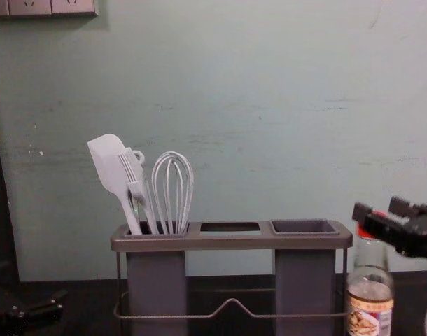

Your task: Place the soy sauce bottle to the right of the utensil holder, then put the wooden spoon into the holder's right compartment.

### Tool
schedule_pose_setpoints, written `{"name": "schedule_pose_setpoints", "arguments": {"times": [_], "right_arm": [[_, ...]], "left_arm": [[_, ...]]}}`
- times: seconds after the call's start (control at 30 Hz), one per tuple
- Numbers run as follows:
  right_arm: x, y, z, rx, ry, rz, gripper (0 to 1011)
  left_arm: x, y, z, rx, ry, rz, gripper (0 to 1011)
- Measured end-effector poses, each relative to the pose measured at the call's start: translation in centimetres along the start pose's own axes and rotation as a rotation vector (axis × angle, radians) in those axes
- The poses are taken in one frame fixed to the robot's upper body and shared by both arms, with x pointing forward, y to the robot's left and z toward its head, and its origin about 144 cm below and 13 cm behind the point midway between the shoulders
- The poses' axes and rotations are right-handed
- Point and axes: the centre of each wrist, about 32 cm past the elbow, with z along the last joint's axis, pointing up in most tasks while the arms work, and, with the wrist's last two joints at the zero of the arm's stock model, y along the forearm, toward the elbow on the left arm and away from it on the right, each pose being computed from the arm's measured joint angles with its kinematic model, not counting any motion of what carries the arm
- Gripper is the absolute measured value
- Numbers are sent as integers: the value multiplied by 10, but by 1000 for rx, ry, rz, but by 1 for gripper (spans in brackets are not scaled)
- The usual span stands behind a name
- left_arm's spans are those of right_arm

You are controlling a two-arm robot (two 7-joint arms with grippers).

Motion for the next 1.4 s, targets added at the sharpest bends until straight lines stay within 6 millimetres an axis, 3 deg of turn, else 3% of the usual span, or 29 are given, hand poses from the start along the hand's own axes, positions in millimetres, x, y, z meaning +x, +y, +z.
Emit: {"name": "schedule_pose_setpoints", "arguments": {"times": [0.2, 0.27, 0.43, 0.77, 1.13, 1.4], "right_arm": [[-2, -4, 18, 50, -12, -9, 814], [-4, -6, 25, 65, -18, -9, 912], [-10, -10, 41, 83, -16, 0, 1003], [-43, -24, 76, -27, -106, 56, 1002], [-72, -35, 71, -189, -141, 98, 1003], [-91, -39, 45, -336, -88, 99, 1003]], "left_arm": [[0, 0, 0, 0, 0, 0, 1000], [0, 0, 0, 0, 0, 0, 1000], [0, 0, 0, 0, 0, 0, 1000], [0, 0, 0, 0, 0, 0, 1000], [0, 0, 0, 0, 0, 0, 1000], [0, 0, 0, 0, 0, 0, 1000]]}}
